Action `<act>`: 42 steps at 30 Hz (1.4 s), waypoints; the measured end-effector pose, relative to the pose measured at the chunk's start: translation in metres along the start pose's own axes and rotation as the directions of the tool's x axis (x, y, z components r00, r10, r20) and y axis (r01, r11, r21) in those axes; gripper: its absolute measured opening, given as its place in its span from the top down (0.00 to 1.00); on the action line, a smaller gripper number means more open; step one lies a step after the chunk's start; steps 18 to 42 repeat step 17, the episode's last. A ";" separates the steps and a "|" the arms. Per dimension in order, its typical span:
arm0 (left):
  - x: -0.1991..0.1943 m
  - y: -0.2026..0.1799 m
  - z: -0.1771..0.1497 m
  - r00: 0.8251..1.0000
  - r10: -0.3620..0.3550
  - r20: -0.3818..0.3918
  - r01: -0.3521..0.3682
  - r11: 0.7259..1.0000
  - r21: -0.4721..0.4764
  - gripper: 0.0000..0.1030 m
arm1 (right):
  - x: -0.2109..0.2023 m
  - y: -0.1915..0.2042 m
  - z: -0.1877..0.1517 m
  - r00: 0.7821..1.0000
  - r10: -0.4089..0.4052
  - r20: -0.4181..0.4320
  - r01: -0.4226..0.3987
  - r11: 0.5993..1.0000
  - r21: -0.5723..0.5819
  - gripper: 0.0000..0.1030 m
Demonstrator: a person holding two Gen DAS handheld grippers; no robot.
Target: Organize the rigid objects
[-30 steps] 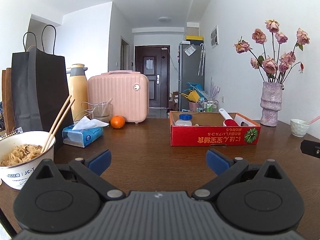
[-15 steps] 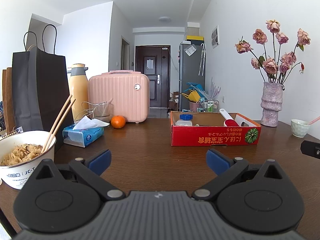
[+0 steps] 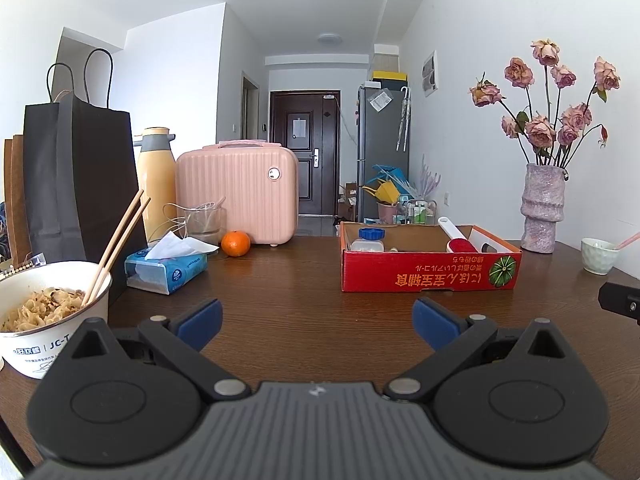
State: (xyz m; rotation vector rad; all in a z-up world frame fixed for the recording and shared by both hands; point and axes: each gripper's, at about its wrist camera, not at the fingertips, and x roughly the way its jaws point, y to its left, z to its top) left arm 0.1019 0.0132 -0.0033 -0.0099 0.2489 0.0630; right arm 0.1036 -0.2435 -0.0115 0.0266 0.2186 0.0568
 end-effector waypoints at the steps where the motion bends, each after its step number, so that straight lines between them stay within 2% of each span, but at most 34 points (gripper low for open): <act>1: 0.000 0.000 0.000 1.000 0.001 0.000 -0.001 1.000 0.000 0.00 | 0.000 0.000 0.000 1.000 0.000 0.000 0.000 1.000 0.000 0.00; 42: 0.002 -0.001 -0.002 1.000 -0.011 -0.010 0.011 1.000 0.004 0.00 | 0.005 0.002 -0.004 1.000 0.001 -0.018 -0.001 1.000 0.004 0.00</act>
